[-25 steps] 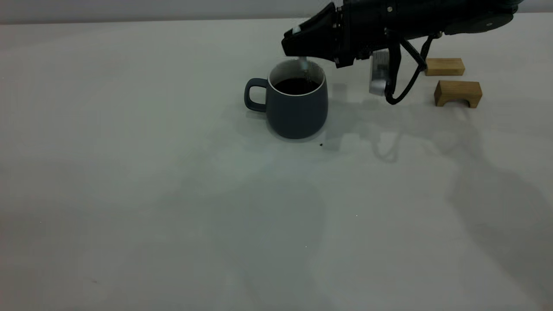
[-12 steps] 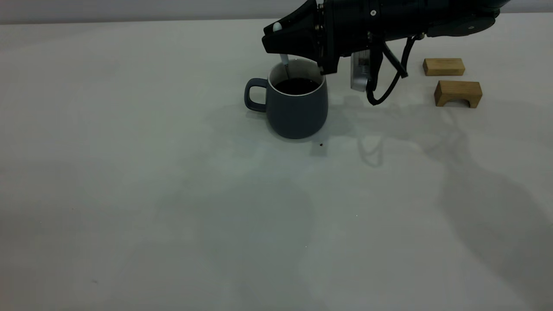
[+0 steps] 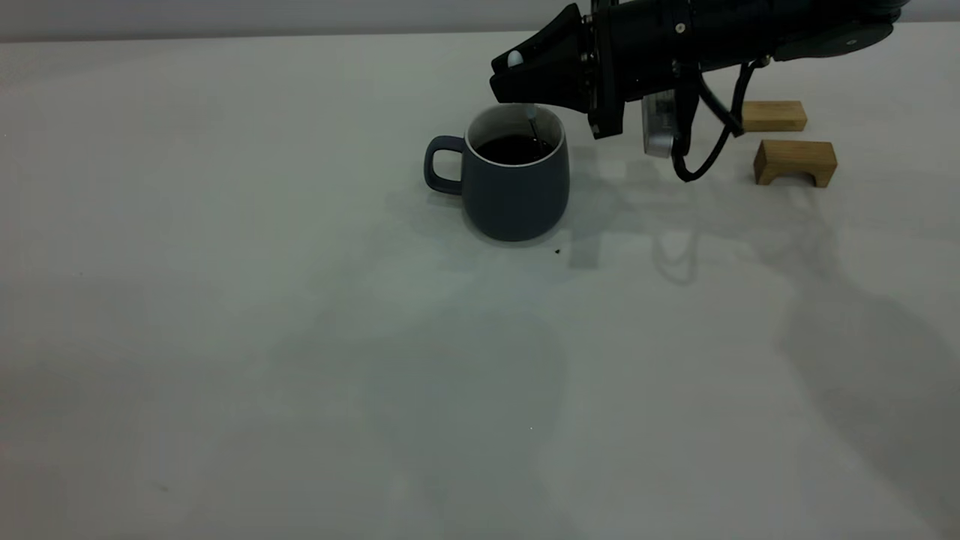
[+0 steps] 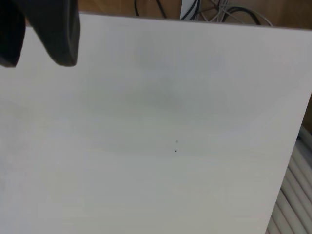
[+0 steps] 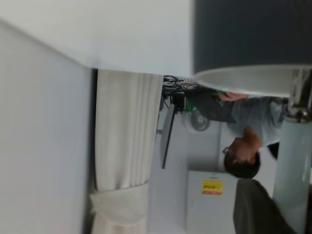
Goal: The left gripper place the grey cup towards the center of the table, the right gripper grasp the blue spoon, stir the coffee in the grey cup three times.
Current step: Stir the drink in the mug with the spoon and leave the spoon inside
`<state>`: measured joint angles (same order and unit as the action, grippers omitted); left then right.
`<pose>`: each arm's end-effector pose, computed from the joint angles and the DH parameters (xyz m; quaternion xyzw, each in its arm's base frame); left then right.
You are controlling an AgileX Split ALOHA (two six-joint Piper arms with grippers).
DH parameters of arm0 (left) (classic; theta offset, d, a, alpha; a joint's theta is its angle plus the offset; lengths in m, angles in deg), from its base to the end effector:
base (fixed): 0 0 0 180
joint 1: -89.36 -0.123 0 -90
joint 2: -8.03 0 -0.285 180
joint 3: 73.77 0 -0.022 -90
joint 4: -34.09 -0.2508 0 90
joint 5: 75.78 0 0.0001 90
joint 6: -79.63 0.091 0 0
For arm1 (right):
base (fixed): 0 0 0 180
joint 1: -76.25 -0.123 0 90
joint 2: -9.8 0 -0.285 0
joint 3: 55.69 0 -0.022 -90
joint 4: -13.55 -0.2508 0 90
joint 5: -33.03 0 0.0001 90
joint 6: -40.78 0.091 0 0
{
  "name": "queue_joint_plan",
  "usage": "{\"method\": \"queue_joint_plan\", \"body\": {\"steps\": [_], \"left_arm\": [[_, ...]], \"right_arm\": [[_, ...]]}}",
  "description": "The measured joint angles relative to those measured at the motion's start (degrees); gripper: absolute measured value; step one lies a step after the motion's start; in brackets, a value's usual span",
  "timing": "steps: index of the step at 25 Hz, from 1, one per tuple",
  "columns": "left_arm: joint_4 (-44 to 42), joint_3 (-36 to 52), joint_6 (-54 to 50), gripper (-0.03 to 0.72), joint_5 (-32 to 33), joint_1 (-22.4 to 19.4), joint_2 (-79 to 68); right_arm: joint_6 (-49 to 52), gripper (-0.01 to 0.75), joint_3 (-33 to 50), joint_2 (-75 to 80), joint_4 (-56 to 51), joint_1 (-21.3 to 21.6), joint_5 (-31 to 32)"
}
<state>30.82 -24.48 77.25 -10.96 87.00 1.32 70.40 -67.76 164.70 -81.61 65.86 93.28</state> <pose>-0.0096 0.0043 0.2682 -0.0381 0.8684 0.0284 0.4936 0.4383 0.1604 0.0257 -0.5907 -0.5703 -0.4750 0.3166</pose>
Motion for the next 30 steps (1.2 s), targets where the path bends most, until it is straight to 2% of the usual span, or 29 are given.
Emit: {"method": "queue_joint_plan", "body": {"steps": [4, 7, 10, 13, 16, 19, 22, 30], "left_arm": [[0.0, 0.0, 0.0, 0.242, 0.0, 0.0, 0.0], [0.0, 0.0, 0.0, 0.242, 0.0, 0.0, 0.0], [0.0, 0.0, 0.1, 0.242, 0.0, 0.0, 0.0], [0.0, 0.0, 0.1, 0.242, 0.0, 0.0, 0.0], [0.0, 0.0, 0.1, 0.242, 0.0, 0.0, 0.0], [0.0, 0.0, 0.1, 0.242, 0.0, 0.0, 0.0], [0.0, 0.0, 0.1, 0.242, 0.0, 0.0, 0.0], [0.0, 0.0, 0.1, 0.242, 0.0, 0.0, 0.0]], "right_arm": [[7.9, 0.136, 0.0, 0.0, 0.7, -0.6, 1.9], [8.3, 0.136, 0.0, 0.0, -1.5, -2.1, 3.1], [2.8, 0.136, 0.0, 0.0, -4.7, -3.9, 2.4], [-3.2, 0.136, -0.4, 0.0, -5.3, -4.7, -0.9], [-9.3, 0.136, -0.5, 0.0, -5.6, -4.3, -3.8], [-12.7, 0.136, -0.5, 0.0, -5.4, -2.9, -3.5], [-10.0, 0.136, -0.5, 0.0, -3.7, -1.6, -1.1], [8.0, 0.136, -0.5, 0.0, 2.0, -0.5, 3.0]]}}
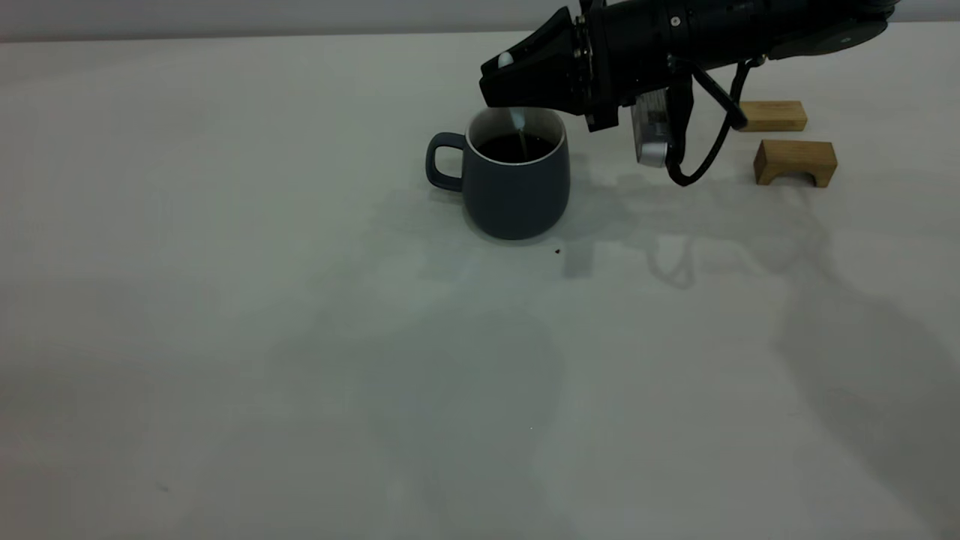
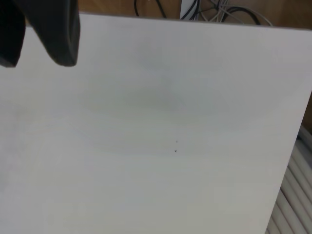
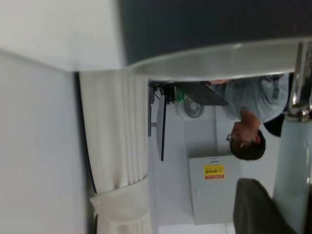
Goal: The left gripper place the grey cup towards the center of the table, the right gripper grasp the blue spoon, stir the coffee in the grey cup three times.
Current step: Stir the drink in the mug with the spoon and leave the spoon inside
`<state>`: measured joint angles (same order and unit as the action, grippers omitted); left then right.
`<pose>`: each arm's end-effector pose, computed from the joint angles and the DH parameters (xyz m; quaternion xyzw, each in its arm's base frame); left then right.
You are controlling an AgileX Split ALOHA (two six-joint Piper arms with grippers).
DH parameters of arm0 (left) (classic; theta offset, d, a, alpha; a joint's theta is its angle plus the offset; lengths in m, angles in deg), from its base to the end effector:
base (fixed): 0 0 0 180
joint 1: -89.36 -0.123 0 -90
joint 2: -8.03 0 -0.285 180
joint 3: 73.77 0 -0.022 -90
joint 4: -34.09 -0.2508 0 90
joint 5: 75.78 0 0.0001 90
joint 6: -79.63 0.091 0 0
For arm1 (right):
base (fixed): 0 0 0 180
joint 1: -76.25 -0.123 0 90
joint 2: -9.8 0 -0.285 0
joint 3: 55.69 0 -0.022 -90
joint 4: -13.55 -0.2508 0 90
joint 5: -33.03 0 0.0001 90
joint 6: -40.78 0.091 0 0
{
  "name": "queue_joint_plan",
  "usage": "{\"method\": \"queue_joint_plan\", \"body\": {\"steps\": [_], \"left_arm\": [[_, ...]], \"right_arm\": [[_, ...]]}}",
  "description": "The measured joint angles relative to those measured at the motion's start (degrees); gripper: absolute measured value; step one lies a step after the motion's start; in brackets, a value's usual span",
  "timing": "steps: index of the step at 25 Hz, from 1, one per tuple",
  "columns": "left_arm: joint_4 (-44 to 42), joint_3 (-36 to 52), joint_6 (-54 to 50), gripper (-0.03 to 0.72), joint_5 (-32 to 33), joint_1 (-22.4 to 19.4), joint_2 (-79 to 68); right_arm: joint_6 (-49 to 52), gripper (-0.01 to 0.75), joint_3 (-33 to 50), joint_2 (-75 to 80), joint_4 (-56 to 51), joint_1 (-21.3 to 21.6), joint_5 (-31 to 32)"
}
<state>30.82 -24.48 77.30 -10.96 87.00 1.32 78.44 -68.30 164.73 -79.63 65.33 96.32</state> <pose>-0.0096 0.0043 0.2682 -0.0378 0.8684 0.0286 0.4936 0.4337 0.1664 0.0292 -0.6047 -0.5451 -0.4482 0.3694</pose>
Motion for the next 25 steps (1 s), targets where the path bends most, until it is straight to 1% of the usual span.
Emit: {"method": "queue_joint_plan", "body": {"steps": [2, 5, 8, 10, 14, 16, 18, 21, 25], "left_arm": [[0.0, 0.0, 0.0, 0.242, 0.0, 0.0, 0.0], [0.0, 0.0, 0.0, 0.242, 0.0, 0.0, 0.0], [0.0, 0.0, 0.0, 0.242, 0.0, 0.0, 0.0], [0.0, 0.0, 0.0, 0.242, 0.0, 0.0, 0.0], [0.0, 0.0, 0.0, 0.242, 0.0, 0.0, 0.0], [0.0, 0.0, 0.0, 0.242, 0.0, 0.0, 0.0], [0.0, 0.0, 0.0, 0.242, 0.0, 0.0, 0.0], [0.0, 0.0, 0.0, 0.242, 0.0, 0.0, 0.0], [0.0, 0.0, 0.0, 0.242, 0.0, 0.0, 0.0]], "right_arm": [[2.0, 0.136, 0.0, 0.0, 0.0, -0.3, 0.4], [1.0, 0.136, 0.0, 0.0, -2.8, -1.7, 0.7], [-3.9, 0.136, -0.2, 0.0, -6.5, -3.7, 0.2], [-7.4, 0.136, -0.5, 0.0, -7.3, -4.5, -1.6], [-16.5, 0.136, -0.5, 0.0, -7.5, -4.6, -6.7], [-21.3, 0.136, -0.5, 0.0, -7.5, -4.2, -7.9], [-23.5, 0.136, -0.5, 0.0, -7.4, -3.7, -7.9], [-23.1, 0.136, -0.5, 0.0, -7.1, -2.8, -6.3], [-17.2, 0.136, -0.5, 0.0, -4.4, -1.5, -3.5]]}}
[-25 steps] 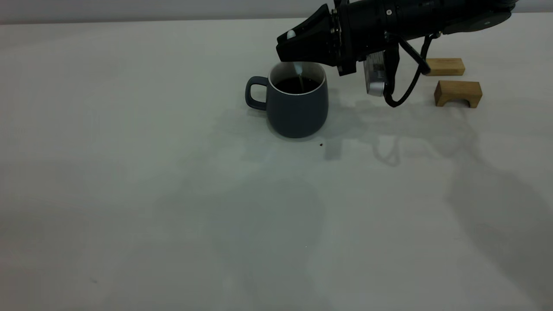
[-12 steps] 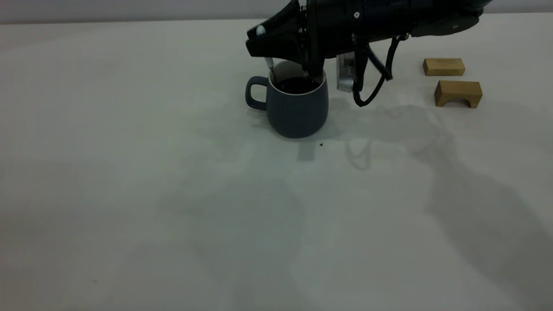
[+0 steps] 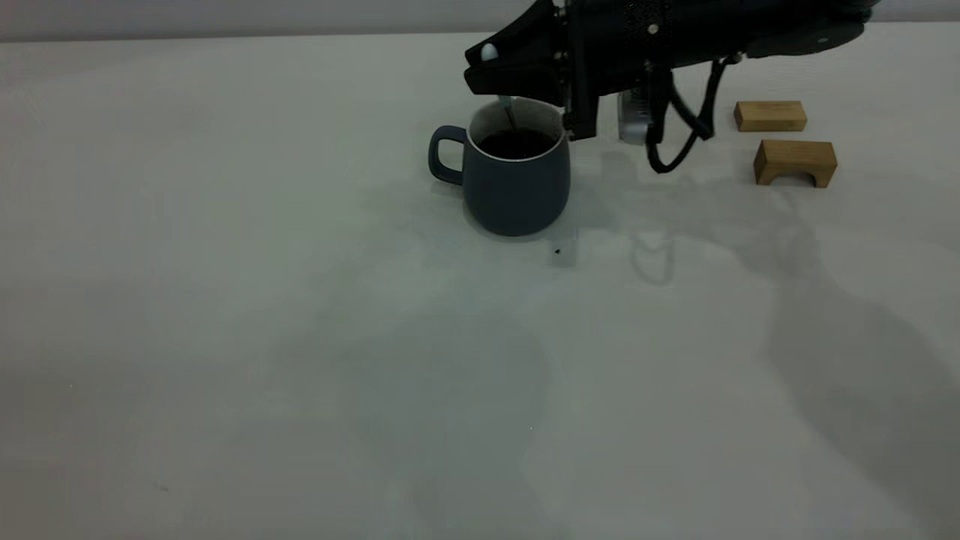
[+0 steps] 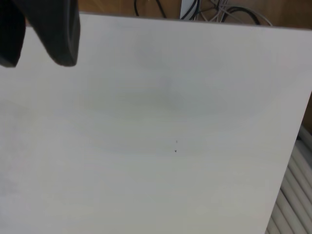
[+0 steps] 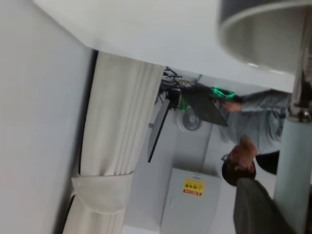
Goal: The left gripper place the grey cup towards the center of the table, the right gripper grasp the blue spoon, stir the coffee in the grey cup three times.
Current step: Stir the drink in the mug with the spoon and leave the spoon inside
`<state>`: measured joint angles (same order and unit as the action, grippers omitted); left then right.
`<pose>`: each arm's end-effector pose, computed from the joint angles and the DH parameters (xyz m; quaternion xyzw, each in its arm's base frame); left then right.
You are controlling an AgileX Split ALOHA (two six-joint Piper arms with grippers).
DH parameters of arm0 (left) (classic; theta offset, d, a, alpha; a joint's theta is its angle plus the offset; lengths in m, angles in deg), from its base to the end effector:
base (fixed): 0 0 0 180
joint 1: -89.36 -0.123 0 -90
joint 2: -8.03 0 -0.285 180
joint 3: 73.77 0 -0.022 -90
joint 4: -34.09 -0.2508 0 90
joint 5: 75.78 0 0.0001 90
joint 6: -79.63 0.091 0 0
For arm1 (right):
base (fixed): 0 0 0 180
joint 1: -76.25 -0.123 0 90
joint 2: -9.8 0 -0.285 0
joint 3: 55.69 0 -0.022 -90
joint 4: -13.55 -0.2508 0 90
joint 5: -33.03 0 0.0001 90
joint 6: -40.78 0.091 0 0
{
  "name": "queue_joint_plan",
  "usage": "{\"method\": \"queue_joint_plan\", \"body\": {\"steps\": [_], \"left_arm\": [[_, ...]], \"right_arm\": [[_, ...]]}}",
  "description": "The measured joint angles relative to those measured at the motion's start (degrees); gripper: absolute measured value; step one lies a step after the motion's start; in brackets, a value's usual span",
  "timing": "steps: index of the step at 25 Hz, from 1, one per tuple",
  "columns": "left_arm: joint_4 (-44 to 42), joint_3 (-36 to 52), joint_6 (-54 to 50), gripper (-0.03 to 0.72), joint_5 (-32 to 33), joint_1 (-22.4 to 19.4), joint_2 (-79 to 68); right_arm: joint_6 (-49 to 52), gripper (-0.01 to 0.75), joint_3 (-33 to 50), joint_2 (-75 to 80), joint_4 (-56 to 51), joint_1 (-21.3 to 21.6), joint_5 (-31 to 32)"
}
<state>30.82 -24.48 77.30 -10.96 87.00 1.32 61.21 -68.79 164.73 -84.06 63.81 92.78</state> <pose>-0.0096 0.0043 0.2682 -0.0378 0.8684 0.0286 0.4936 0.4391 0.1767 0.0306 -0.5379 -0.6110 -0.5095 0.2788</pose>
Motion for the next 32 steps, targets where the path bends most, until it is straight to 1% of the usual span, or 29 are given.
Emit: {"method": "queue_joint_plan", "body": {"steps": [4, 11, 14, 16, 25, 27, 29, 32], "left_arm": [[0.0, 0.0, 0.0, 0.242, 0.0, 0.0, 0.0], [0.0, 0.0, 0.0, 0.242, 0.0, 0.0, 0.0], [0.0, 0.0, 0.0, 0.242, 0.0, 0.0, 0.0], [0.0, 0.0, 0.0, 0.242, 0.0, 0.0, 0.0], [0.0, 0.0, 0.1, 0.242, 0.0, 0.0, 0.0], [0.0, 0.0, 0.1, 0.242, 0.0, 0.0, 0.0], [0.0, 0.0, 0.1, 0.242, 0.0, 0.0, 0.0], [0.0, 0.0, 0.1, 0.242, 0.0, 0.0, 0.0]], "right_arm": [[2.6, 0.136, 0.0, 0.0, 4.4, 0.3, 1.2], [2.8, 0.136, 0.0, 0.0, 9.9, 0.3, 1.9], [2.8, 0.165, 0.0, 0.0, 12.0, 0.3, 2.4], [2.6, 0.215, 0.0, 0.0, 13.7, 0.3, 2.3], [-0.2, 0.558, 0.0, -0.1, 17.1, 0.3, 3.0], [-2.0, 0.621, 0.0, -0.9, 18.2, 0.3, 2.8], [-5.3, 0.661, 0.0, -2.8, 18.7, 0.3, 2.0], [-12.5, 0.671, 0.0, -6.7, 19.4, 0.3, 1.0]]}}
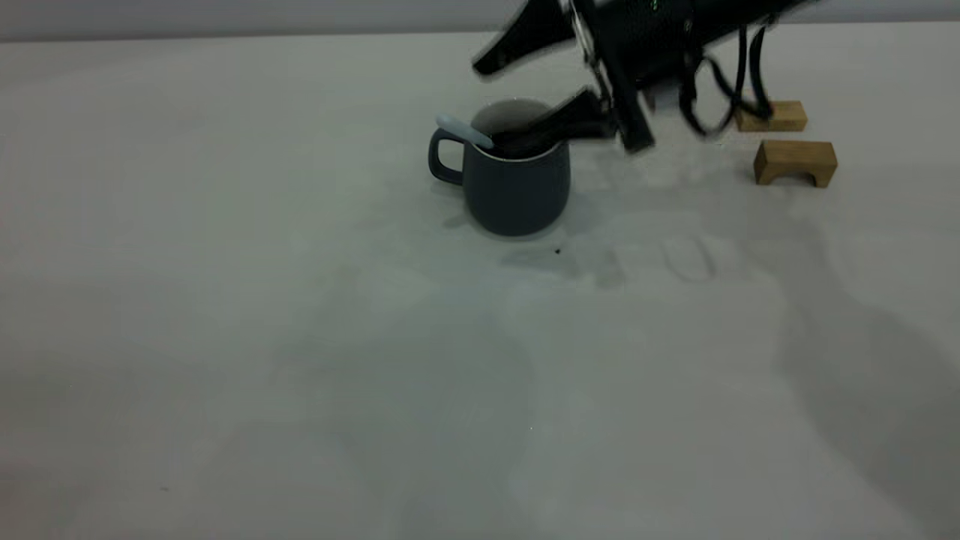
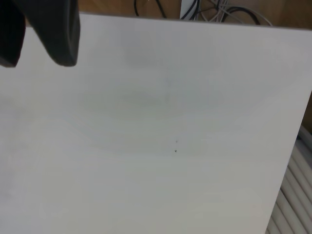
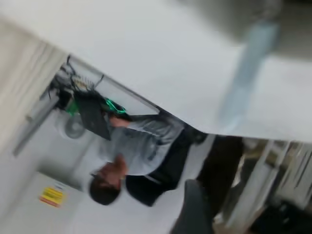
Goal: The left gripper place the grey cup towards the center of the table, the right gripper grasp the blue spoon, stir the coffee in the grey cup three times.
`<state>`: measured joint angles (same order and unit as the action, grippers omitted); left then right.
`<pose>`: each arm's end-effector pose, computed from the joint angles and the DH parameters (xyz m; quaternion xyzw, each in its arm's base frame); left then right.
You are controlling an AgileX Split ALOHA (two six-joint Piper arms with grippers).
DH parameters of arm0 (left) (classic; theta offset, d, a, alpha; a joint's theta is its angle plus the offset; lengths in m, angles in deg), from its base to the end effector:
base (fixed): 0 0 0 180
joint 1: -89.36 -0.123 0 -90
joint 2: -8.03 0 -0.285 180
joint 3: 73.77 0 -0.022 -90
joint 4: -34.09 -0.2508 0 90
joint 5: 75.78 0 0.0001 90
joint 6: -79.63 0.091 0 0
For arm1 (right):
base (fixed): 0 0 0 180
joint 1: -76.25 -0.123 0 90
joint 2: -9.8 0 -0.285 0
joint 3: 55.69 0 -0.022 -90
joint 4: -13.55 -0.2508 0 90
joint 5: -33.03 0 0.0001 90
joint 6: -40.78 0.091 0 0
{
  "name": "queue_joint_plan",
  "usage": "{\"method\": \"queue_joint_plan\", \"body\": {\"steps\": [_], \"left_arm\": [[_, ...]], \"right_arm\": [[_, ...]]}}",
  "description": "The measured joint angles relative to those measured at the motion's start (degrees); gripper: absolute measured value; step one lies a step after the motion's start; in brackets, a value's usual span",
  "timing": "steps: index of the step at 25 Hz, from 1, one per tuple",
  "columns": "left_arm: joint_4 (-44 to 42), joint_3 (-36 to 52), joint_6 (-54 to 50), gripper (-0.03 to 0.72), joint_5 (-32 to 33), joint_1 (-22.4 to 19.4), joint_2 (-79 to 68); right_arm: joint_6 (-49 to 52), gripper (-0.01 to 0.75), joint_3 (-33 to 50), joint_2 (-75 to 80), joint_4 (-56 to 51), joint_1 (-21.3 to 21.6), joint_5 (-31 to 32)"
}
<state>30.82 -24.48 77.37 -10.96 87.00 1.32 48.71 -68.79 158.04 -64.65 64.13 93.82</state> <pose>-0.0096 0.0043 0.2682 -0.0372 0.8684 0.0289 0.4936 0.4281 0.1715 0.0679 -0.3527 -0.7820 -0.4761 0.1934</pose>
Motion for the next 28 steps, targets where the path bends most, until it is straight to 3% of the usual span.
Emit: {"method": "queue_joint_plan", "body": {"steps": [5, 15, 24, 28], "left_arm": [[0.0, 0.0, 0.0, 0.242, 0.0, 0.0, 0.0], [0.0, 0.0, 0.0, 0.242, 0.0, 0.0, 0.0], [0.0, 0.0, 0.0, 0.242, 0.0, 0.0, 0.0], [0.0, 0.0, -0.1, 0.242, 0.0, 0.0, 0.0]], "right_arm": [[-7.2, 0.633, 0.0, -8.9, 5.9, 0.1, -1.3], [-7.9, 0.407, 0.1, -30.6, 28.8, 0.4, -1.7], [-12.2, 0.241, 0.1, -48.4, 42.2, 0.5, 9.1], [-15.3, 0.218, 0.1, -55.5, 49.6, 0.5, 10.0]]}}
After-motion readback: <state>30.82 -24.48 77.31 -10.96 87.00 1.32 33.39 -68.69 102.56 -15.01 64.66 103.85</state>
